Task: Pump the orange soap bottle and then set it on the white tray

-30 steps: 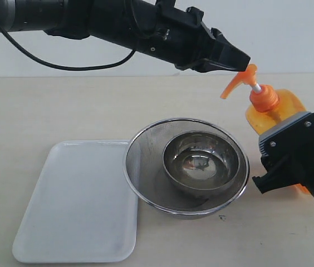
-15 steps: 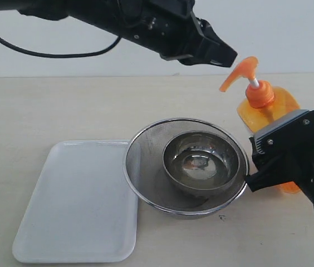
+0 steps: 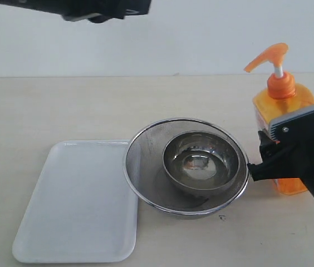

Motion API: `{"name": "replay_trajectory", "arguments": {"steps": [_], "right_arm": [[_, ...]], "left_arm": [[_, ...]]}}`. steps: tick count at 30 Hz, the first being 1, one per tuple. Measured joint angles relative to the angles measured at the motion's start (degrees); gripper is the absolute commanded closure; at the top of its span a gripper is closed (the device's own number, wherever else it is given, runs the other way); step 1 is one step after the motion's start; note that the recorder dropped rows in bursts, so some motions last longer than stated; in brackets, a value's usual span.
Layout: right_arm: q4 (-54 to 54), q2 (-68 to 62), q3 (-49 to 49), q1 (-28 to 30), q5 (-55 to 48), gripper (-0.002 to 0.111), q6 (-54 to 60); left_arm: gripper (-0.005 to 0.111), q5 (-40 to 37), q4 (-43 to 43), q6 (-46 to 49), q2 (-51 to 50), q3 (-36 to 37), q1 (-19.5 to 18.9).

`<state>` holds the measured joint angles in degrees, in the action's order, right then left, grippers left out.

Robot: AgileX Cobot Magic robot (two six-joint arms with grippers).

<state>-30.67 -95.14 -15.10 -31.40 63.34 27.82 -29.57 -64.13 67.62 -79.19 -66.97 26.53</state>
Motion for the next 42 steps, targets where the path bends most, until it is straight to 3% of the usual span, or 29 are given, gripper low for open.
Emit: {"name": "replay_trajectory", "arguments": {"steps": [3,5,8,11,20,27,35,42], "right_arm": [[-0.66,0.00,0.00,0.00,0.14,0.108,-2.75],[-1.36,0.00,0.00,0.00,0.19,0.108,-4.82],[-2.46,0.10,0.00,0.00,0.28,0.108,-7.31],[-3.20,0.10,-0.13,0.00,0.01,0.108,-9.90],[-3.94,0.10,-0.39,0.00,-1.48,0.108,-17.41],[-4.65,0.48,-0.39,0.00,-2.22,0.108,-18.14],[-4.75,0.57,-0.39,0.00,-2.33,0.108,-18.14],[-4.75,0.45,-0.39,0.00,-1.71,0.108,-17.62]], "left_arm": [[0.102,7.19,-6.01,3.28,8.90,8.18,-0.12],[0.102,11.53,-15.05,8.33,15.59,14.30,-0.12],[0.102,14.43,-28.62,20.34,25.04,22.50,-0.26],[0.102,15.50,-33.21,26.14,35.38,29.83,-0.26],[0.102,18.37,-35.25,21.83,62.21,44.17,-0.26],[0.102,22.53,-35.25,17.64,76.48,54.33,-0.26],[0.102,27.33,-35.25,15.32,79.00,61.27,-0.26],[0.102,32.57,-35.25,13.53,79.00,61.88,-0.26]]}}
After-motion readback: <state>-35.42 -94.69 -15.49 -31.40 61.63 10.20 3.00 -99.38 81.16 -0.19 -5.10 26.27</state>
